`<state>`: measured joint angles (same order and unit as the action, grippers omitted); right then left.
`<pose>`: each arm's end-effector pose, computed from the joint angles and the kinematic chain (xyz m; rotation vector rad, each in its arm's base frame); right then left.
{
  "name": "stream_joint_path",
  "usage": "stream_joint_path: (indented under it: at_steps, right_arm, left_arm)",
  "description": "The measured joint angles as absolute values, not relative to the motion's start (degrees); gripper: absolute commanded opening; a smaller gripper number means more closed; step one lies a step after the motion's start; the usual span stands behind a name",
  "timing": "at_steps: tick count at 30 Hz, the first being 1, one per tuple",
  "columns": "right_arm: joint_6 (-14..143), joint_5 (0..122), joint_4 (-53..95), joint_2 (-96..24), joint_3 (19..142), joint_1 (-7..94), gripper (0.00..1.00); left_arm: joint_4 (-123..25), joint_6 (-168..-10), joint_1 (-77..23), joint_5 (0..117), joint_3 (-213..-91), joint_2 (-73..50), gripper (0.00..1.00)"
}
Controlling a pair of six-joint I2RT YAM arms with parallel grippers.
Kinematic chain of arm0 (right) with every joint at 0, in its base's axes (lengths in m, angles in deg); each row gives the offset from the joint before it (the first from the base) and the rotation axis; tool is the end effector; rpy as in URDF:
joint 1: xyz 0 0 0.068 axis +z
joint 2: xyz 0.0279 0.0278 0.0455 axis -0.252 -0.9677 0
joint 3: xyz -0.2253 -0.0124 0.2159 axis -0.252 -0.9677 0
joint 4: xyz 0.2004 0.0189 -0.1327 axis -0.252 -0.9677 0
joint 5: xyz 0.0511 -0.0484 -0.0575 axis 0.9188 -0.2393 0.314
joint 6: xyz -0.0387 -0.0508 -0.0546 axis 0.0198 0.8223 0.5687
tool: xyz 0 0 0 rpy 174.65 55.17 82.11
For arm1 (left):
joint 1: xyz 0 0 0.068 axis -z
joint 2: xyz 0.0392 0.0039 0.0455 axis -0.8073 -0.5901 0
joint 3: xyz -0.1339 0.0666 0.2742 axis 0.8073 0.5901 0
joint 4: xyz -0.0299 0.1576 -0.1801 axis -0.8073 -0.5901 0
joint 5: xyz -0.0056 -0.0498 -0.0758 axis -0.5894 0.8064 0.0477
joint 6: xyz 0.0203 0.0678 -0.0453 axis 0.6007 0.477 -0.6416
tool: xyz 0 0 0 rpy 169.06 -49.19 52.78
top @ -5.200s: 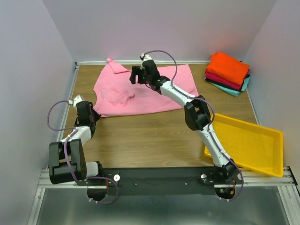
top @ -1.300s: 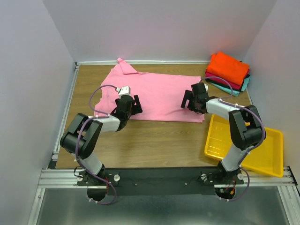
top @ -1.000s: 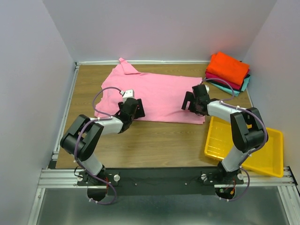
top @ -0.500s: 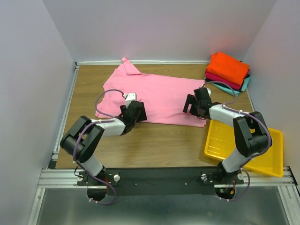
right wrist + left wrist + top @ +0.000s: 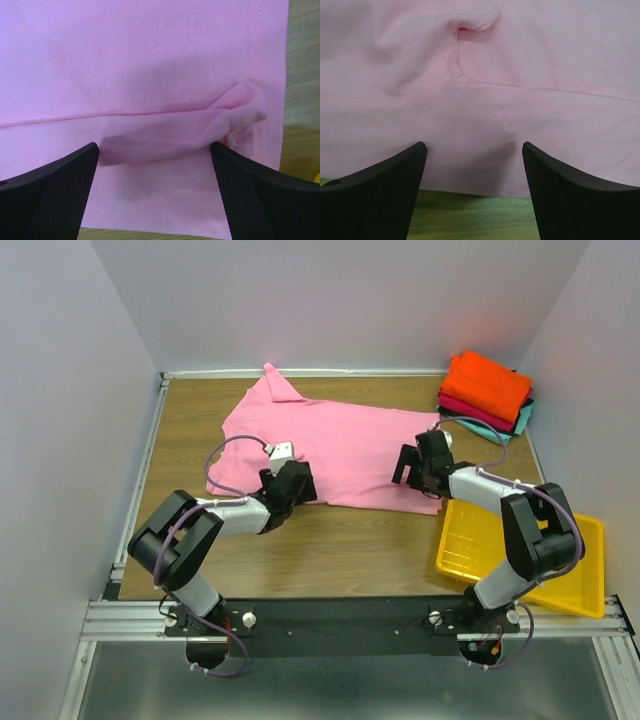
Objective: Fold and stack the t-shirts
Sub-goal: Fold the tshirt
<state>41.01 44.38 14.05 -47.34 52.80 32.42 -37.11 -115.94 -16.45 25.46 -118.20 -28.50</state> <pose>0.3118 0.0884 0.1878 0.3330 2.4518 0.1708 0.2738 -0.1706 0.1811 -0.2498 2.1945 -0.2536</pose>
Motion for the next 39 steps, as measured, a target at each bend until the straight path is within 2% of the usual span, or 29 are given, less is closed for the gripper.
stream_joint_path:
  at_steps: [18,25,34,39]
  right_arm:
    - [41.1,44.9,14.4,-45.1,50.3,32.5,1.0]
    - [40.9,44.9,13.3,-43.7,49.7,32.5,1.0]
    - [40.7,44.7,8.3,-34.9,50.6,32.5,1.0]
    - [41.3,43.4,8.1,-33.8,57.7,32.5,1.0]
  left_arm:
    - [-37.8,-123.1,-10.4,23.6,-112.8,-22.9,0.85]
    - [-45.0,-124.1,-9.1,22.7,-113.0,-19.4,0.88]
    - [-51.5,-118.7,-10.1,18.1,-124.6,-12.2,0.94]
    - [-47.0,-112.3,-16.7,18.7,-130.7,-8.2,0.95]
